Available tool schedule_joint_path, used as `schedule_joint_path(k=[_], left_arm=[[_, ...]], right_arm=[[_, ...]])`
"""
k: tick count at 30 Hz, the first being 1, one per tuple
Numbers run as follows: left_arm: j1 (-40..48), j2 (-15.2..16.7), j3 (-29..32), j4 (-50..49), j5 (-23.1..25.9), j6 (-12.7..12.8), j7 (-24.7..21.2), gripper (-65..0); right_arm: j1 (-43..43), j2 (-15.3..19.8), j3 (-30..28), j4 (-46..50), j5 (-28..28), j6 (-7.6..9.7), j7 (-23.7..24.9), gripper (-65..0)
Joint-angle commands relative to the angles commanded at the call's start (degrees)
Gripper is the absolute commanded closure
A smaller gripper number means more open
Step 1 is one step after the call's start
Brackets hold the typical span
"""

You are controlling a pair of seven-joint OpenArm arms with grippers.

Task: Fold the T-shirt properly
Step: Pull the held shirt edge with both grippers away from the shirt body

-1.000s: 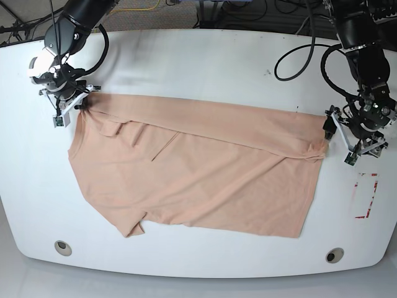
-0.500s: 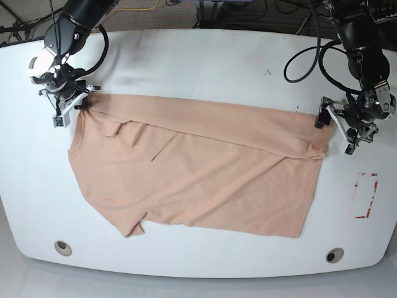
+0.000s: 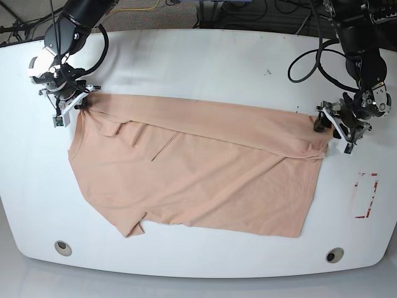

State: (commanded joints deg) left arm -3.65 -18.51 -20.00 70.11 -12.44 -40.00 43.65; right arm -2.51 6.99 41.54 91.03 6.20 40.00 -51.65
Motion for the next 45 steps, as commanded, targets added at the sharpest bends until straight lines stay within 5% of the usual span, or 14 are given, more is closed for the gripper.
schedule_joint_path(k=[5,16,28,39,42,45], left_arm=[[0.44,-0.26,0.00,0.00,0.18,0.00,0.18,0.0],[11.43,-0.26,-4.13,12.92,0.09,0.00,7.30,0.0],[29.80,0.09,-8.35,30.86,-0.18,0.00,7.38,0.0],[37.71,2.46,-12.84,35.34,-0.26,0.00,7.38,0.0],[38.24,2.46,-12.75,35.60,-0.26,0.00,7.38,-5.3],[38.33,2.46,-12.92,35.60,-0.26,0.00,7.38,-18.9]], right_arm=[[-0.53,0.09,0.00,0.00,-0.09,0.00,-0.18,0.0],[-7.91,1.76,-4.92,7.47,-0.09,0.00,-0.18,0.0],[-17.85,2.02,-4.57,17.58,-0.18,0.00,-4.57,0.0],[-22.95,2.64,-4.75,19.60,-0.09,0.00,-4.66,-0.5],[-22.86,2.64,-4.84,19.60,-0.09,0.00,-4.66,-0.6],[-23.21,2.64,-4.92,19.60,0.26,0.00,-4.66,-0.6]])
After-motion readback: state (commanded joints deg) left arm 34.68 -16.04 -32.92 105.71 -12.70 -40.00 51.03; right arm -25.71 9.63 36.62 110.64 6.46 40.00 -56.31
